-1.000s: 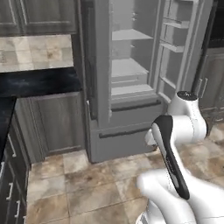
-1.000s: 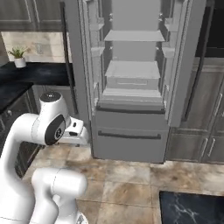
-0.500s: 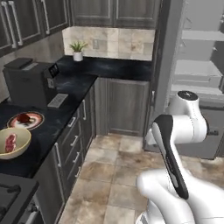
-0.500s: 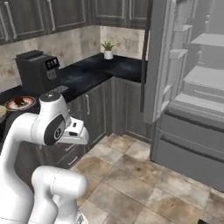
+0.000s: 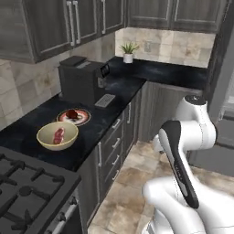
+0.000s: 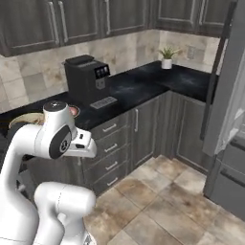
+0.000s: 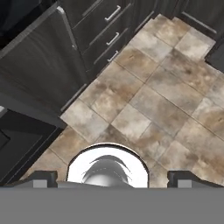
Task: Place one of the steaks on the plate and the other in the bowl. Then place the bowl in the fridge.
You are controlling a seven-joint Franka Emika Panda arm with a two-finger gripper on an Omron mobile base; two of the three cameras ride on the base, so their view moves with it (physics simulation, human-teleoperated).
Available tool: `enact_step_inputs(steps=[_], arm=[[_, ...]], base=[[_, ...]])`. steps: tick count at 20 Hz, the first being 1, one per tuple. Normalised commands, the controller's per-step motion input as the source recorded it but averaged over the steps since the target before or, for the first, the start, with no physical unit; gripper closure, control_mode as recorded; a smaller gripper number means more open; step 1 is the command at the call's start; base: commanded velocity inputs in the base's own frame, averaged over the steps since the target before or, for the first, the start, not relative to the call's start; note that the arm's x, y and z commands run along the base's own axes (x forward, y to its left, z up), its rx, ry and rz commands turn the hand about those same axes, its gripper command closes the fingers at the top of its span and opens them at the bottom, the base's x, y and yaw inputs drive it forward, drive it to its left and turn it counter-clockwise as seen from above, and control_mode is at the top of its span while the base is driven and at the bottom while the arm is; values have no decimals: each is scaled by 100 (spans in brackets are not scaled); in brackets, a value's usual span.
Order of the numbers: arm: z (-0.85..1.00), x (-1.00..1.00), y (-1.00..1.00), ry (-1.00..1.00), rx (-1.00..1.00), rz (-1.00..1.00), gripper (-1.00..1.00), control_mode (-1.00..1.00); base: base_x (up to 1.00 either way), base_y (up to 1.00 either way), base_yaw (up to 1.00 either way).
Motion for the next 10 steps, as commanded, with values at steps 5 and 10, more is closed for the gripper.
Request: enact_step_inputs(steps=[5,10], arm=[[0,0,0,0,0,0,-100,100],[0,0,0,0,0,0,-100,100]], base=[[21,8,61],[18,-13,89]])
